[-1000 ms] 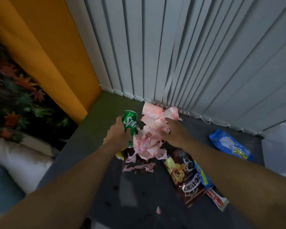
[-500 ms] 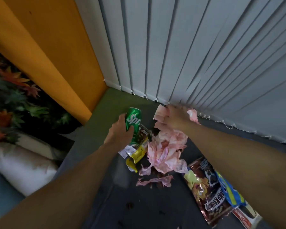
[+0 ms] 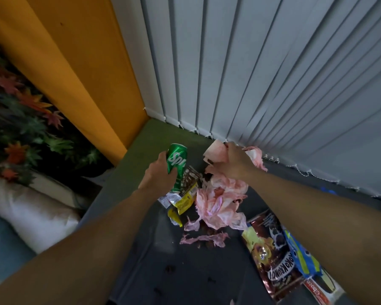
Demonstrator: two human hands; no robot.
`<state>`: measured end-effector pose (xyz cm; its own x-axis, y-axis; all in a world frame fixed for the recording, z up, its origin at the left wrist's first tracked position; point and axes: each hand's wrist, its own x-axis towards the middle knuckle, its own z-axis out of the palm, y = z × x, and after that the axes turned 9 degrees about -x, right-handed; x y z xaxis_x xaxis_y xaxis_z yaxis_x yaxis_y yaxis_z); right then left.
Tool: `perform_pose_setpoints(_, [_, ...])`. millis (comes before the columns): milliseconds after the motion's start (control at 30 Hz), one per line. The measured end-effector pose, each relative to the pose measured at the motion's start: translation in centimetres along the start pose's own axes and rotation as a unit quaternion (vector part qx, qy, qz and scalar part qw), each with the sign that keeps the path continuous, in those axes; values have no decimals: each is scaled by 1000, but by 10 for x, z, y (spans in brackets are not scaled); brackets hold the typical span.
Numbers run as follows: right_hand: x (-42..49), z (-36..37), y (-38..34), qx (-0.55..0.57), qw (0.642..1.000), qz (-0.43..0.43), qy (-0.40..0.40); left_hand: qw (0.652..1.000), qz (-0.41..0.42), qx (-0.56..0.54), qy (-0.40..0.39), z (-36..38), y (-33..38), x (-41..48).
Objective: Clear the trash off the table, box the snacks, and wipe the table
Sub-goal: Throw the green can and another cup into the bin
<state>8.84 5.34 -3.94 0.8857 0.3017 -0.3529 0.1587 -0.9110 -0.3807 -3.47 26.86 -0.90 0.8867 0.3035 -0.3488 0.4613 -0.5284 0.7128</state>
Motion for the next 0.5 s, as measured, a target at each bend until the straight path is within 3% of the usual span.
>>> perform_pose_setpoints(200, [-35, -13, 8, 22, 998, -33, 41, 997, 10, 64, 50, 1, 13, -36])
perform_pose_setpoints(500, [-105, -18, 6, -5, 993, -107, 44, 993, -16, 48, 111, 4, 14, -121])
